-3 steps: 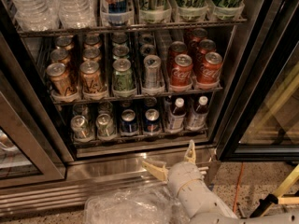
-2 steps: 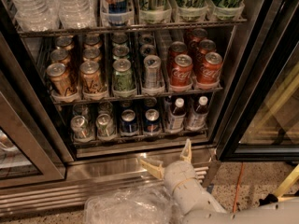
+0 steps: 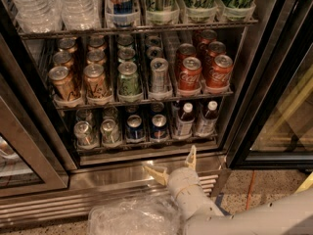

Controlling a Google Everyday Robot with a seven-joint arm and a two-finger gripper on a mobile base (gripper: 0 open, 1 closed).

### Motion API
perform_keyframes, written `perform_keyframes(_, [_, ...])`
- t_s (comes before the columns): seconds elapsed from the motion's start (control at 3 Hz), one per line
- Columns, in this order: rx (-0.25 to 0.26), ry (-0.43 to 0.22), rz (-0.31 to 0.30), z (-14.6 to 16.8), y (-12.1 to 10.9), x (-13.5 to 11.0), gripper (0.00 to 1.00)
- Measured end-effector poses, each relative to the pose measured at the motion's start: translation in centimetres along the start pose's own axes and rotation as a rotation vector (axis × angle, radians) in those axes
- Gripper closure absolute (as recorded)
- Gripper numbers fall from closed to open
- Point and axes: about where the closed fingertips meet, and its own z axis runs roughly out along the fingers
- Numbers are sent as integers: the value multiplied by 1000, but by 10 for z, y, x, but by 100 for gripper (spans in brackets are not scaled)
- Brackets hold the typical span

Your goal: Pick blue plastic bottle from bottom shelf of fridge

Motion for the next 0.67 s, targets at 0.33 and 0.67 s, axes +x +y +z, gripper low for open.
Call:
perform_keyframes(0.33, [26,-5,-7,12,-8,7,0])
perform_keyframes(0.67, [95,8,11,29,-28,9,0])
